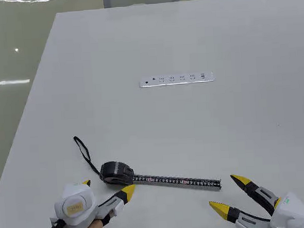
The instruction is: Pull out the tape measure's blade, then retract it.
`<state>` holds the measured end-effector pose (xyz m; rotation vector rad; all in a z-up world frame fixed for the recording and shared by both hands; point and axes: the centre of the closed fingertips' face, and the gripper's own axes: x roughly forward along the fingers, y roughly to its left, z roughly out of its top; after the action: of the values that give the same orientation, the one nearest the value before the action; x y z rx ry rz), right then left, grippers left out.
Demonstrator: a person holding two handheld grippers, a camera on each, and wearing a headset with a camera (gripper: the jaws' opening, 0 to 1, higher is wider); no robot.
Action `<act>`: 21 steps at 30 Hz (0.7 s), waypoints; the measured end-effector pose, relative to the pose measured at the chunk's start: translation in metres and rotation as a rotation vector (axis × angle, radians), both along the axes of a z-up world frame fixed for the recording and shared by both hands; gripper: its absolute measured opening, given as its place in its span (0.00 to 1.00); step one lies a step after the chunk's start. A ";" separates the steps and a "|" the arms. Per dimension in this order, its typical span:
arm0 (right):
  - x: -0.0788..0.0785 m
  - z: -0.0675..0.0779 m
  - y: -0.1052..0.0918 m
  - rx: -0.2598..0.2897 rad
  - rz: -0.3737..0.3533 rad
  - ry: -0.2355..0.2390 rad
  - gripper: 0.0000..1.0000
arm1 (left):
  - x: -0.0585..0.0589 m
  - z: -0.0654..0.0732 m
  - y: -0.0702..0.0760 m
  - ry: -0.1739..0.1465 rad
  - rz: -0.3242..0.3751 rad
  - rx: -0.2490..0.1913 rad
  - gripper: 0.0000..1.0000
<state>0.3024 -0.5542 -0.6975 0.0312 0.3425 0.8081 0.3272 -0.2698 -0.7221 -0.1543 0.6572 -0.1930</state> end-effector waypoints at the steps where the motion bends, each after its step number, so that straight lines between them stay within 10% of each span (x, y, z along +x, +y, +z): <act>1: 0.000 0.000 0.000 0.000 0.000 0.000 0.59 | 0.001 0.000 0.000 -0.002 0.003 0.003 0.81; 21: 0.003 0.002 -0.002 -0.008 0.002 -0.002 0.59 | 0.016 -0.008 0.002 0.022 0.073 -0.008 0.81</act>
<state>0.3049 -0.5557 -0.6959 0.0225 0.3445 0.8083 0.3437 -0.2682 -0.7299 -0.1883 0.6720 -0.1239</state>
